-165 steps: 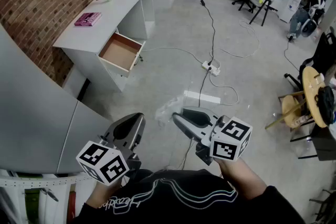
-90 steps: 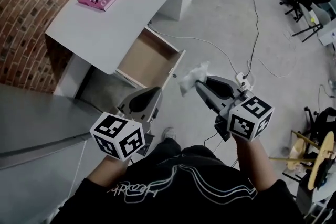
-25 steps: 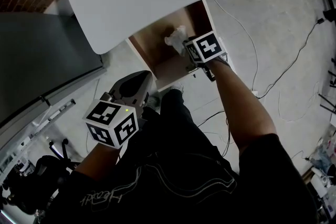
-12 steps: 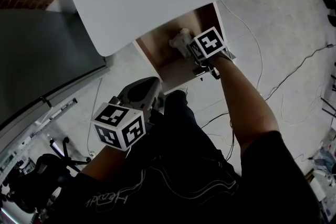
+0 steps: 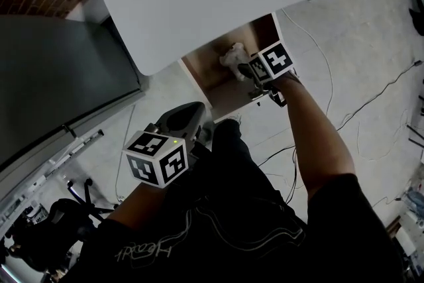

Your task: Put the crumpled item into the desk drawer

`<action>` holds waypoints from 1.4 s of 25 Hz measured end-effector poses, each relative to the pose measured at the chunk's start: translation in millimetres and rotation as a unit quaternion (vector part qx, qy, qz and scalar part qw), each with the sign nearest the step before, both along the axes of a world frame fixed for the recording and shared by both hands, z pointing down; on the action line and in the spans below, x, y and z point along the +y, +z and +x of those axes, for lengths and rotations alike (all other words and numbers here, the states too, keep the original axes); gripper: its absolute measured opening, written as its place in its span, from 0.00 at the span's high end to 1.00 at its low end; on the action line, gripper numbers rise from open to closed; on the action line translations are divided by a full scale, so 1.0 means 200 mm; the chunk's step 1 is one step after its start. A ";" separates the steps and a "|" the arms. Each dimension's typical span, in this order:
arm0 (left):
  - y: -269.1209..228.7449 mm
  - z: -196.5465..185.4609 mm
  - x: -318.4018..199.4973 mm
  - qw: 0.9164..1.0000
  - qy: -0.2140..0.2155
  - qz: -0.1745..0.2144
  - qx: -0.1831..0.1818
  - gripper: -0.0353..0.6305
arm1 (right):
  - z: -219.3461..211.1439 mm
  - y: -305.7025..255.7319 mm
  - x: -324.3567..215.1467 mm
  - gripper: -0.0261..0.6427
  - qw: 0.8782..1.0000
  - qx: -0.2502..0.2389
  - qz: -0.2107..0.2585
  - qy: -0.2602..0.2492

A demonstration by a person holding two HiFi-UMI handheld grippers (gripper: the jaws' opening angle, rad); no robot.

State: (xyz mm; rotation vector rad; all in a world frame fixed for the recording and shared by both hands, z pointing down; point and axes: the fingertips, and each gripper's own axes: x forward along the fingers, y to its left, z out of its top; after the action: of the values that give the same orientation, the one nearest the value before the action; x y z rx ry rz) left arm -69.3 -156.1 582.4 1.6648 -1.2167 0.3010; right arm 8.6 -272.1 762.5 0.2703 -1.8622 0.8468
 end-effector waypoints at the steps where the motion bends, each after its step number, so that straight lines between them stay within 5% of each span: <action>1: -0.02 0.00 0.00 1.000 0.002 0.002 0.002 0.91 | 0.00 -0.06 0.00 0.64 1.000 -0.014 -0.004 0.019; 9: -0.31 0.07 0.00 0.997 0.050 0.048 0.019 0.91 | 0.06 -0.69 0.08 0.64 0.985 -0.130 0.011 0.117; 13: -0.52 0.07 -0.01 0.993 0.080 0.079 0.033 0.91 | 0.04 -1.13 0.20 0.68 0.961 -0.224 0.026 0.158; 18: -0.86 0.10 0.01 0.983 0.109 0.142 0.046 0.91 | 0.06 -1.68 0.37 0.77 0.933 -0.306 0.102 0.162; 24: -1.25 0.16 0.16 0.968 0.153 0.191 0.062 0.91 | 0.11 -2.27 0.63 0.85 0.880 -0.405 0.179 0.174; 30: -1.67 0.25 0.34 0.939 0.210 0.263 0.072 0.91 | 0.18 -2.64 0.82 0.87 0.847 -0.406 0.267 0.215; 35: -1.97 0.26 0.45 0.917 0.234 0.314 0.073 0.91 | 0.15 -2.86 0.98 0.88 0.836 -0.415 0.296 0.202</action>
State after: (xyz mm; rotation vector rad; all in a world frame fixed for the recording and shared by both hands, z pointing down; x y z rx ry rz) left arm -16.3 -66.0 188.3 2.4944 -0.8244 0.0639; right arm 38.0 -76.0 190.7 0.8046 -2.9550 0.6755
